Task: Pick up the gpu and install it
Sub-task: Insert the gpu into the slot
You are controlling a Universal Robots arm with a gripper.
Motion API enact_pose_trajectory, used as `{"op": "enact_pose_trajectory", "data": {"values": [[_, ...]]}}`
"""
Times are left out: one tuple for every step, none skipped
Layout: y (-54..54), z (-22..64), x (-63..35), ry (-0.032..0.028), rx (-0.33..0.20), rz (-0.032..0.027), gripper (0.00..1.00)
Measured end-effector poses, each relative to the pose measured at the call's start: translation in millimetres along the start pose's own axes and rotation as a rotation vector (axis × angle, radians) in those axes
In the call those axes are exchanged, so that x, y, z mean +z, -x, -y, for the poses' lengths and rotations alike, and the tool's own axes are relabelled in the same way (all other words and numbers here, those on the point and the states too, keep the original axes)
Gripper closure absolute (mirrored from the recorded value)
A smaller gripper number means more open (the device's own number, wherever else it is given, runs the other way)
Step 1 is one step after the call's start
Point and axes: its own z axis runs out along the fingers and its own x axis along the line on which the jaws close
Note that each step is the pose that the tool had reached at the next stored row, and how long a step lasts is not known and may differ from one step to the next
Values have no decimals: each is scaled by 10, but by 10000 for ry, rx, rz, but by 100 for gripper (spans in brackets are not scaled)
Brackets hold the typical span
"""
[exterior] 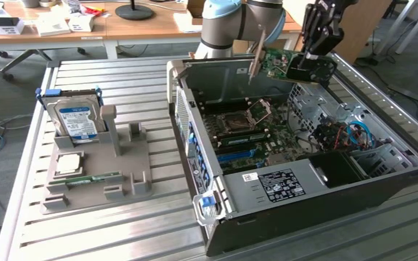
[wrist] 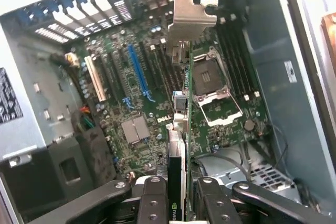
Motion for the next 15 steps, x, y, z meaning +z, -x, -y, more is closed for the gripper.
{"op": "enact_pose_trajectory", "data": {"values": [[0,0,0,-3,-179,-6,74],[0,0,1,-5,-359,-12,74],[0,0,1,-9,-549,-18,74],[0,0,2,-12,-730,-24,74],[0,0,2,-14,-909,-29,74],[0,0,3,-17,-1090,-35,74],[0,0,3,-19,-1270,-41,74],[0,0,4,-22,-1449,-47,74],[0,0,4,-26,-1645,-53,74],[0,0,4,-28,-1820,-59,74],[0,0,5,-31,-1999,-65,74],[0,0,5,-33,-2185,-70,74],[0,0,6,-36,-2360,-73,74],[0,0,6,-38,-2544,-75,74],[0,0,7,-40,-2728,-76,74]]}}
